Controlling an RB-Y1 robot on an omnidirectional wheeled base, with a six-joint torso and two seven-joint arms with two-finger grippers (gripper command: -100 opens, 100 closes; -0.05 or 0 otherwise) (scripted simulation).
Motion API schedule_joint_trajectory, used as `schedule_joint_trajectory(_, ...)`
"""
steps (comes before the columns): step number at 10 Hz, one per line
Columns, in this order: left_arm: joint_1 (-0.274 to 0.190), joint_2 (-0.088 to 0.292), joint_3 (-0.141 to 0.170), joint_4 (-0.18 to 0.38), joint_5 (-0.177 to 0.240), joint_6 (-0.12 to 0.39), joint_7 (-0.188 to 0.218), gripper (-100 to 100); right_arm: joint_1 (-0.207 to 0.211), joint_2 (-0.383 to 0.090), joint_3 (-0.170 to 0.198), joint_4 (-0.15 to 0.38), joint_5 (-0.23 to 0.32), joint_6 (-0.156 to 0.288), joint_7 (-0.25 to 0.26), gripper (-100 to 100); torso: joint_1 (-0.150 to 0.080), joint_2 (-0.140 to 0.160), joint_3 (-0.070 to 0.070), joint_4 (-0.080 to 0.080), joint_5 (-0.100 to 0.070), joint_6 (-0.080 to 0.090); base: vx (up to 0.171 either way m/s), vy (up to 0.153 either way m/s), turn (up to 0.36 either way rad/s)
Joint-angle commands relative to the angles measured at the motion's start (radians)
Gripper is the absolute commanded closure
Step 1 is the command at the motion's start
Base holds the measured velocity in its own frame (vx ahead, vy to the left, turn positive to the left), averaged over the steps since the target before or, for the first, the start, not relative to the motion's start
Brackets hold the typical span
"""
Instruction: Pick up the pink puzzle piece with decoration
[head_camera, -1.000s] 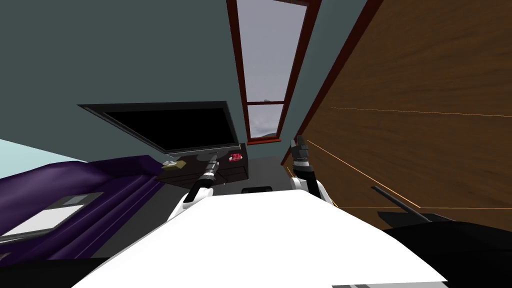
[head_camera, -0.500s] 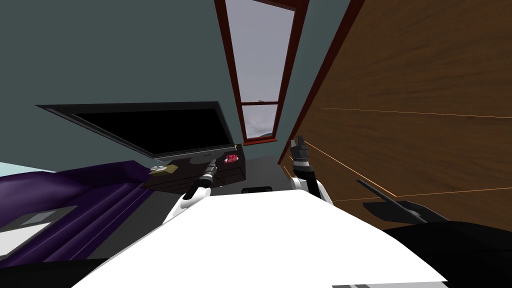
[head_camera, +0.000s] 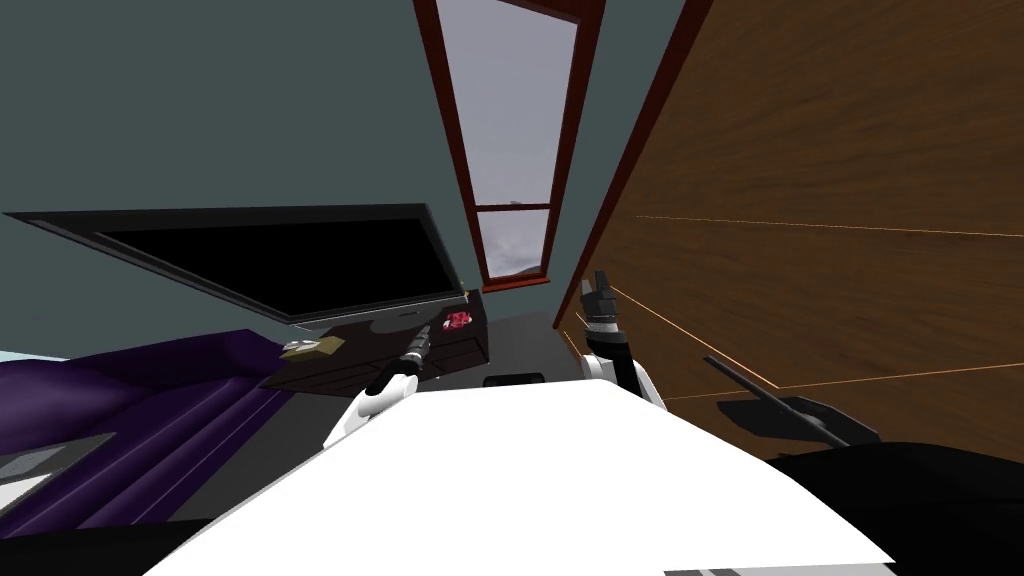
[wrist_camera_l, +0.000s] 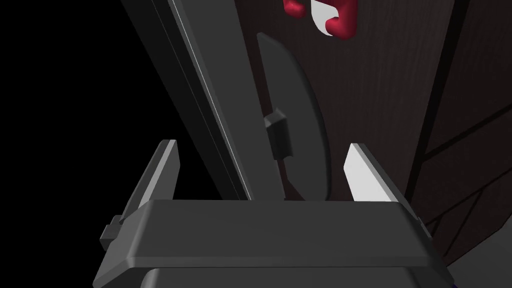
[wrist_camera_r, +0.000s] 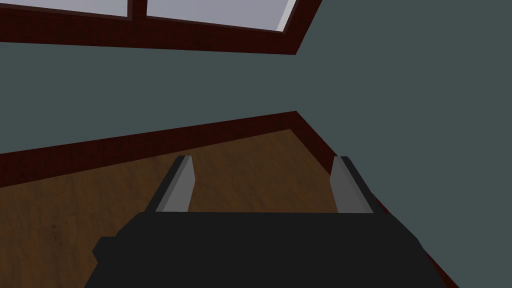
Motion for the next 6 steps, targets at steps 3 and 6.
schedule_joint_trajectory(3,-0.031,0.014,0.033,0.086,0.026,0.108,0.0,-100,0.0,0.0,0.0,0.0,0.0,0.0,0.0,0,-0.001,-0.002,-0.001,0.0,0.0,0.0,0.063,-0.055,-0.051)
schedule_joint_trajectory(6,-0.067,0.031,0.061,0.16,0.048,0.186,0.013,-100,0.0,0.0,0.0,0.0,0.0,0.0,0.0,0,0.0,-0.003,-0.002,-0.001,0.0,0.0,0.086,-0.03,-0.029)
